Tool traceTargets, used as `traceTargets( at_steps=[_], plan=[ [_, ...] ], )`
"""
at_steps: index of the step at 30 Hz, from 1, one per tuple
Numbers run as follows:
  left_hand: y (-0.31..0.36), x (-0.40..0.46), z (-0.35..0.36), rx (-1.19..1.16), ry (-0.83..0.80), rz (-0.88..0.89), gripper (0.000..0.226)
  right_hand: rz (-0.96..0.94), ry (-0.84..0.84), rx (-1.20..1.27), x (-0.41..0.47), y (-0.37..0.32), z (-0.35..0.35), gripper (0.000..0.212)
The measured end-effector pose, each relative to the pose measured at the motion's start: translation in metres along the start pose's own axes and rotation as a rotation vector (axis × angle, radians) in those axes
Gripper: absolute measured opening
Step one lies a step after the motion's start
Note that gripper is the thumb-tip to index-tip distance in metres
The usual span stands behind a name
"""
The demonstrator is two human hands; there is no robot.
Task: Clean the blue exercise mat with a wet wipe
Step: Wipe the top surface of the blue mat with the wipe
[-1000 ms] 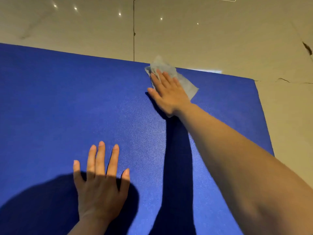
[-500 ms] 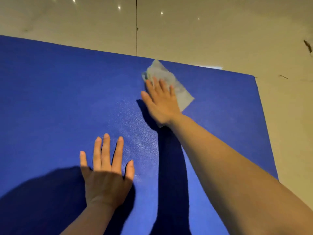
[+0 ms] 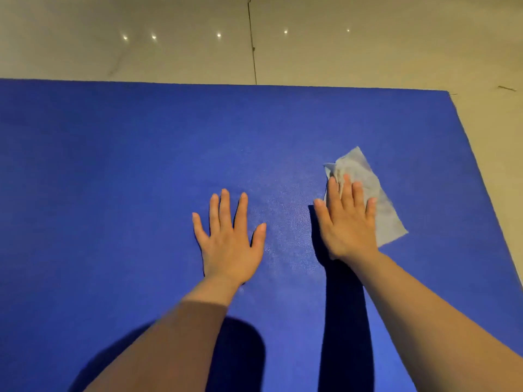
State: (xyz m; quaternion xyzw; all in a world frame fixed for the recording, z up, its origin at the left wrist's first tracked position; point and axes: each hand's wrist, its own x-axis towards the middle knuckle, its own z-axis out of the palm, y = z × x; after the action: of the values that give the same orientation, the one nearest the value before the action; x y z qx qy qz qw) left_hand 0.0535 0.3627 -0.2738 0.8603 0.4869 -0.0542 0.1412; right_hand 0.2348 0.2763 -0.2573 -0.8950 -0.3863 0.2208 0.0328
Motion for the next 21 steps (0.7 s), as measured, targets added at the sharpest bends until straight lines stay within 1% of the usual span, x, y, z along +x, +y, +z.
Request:
traceTargets(
  at_steps=[1,3,5,6,8,10,12,13,15,17,19,21],
  plan=[
    [-0.003,0.001,-0.003,-0.046,-0.038,0.012,0.071,-0.014,0.006,0.02,-0.011,-0.008,0.007,0.079],
    [-0.014,0.001,-0.016,-0.195,-0.114,0.027,0.067,-0.127,-0.006,0.043,-0.032,-0.029,0.024,0.084],
    [-0.032,-0.007,-0.033,-0.308,-0.074,0.083,0.064,-0.296,-0.008,0.023,-0.059,-0.054,0.047,0.087],
    [-0.046,-0.016,-0.038,-0.315,-0.037,0.099,0.061,-0.378,-0.015,-0.002,-0.078,-0.065,0.059,0.085],
    [-0.078,-0.042,-0.043,-0.242,0.031,0.095,0.053,-0.513,-0.037,-0.021,-0.12,-0.079,0.084,0.073],
    [-0.11,-0.075,-0.046,-0.173,0.079,0.099,0.045,-0.587,-0.075,-0.039,-0.149,-0.078,0.097,0.067],
    [-0.135,-0.114,-0.042,-0.107,0.087,0.092,0.044,-0.614,-0.031,-0.085,-0.158,-0.06,0.098,0.066],
    [-0.145,-0.133,-0.039,-0.082,0.075,0.085,0.049,-0.583,0.004,-0.097,-0.158,-0.045,0.096,0.066],
    [-0.155,-0.168,-0.03,-0.026,0.042,0.076,0.058,-0.413,0.082,-0.09,-0.158,-0.013,0.09,0.067],
    [-0.162,-0.192,-0.02,0.041,-0.002,0.094,0.063,-0.227,0.082,-0.05,-0.17,0.014,0.088,0.07],
    [-0.169,-0.205,-0.015,0.054,-0.048,0.121,0.072,-0.135,0.085,-0.005,-0.193,0.019,0.091,0.075],
    [-0.174,-0.213,-0.016,0.048,-0.075,0.161,0.078,-0.109,0.093,0.006,-0.217,0.005,0.099,0.078]
  ],
)
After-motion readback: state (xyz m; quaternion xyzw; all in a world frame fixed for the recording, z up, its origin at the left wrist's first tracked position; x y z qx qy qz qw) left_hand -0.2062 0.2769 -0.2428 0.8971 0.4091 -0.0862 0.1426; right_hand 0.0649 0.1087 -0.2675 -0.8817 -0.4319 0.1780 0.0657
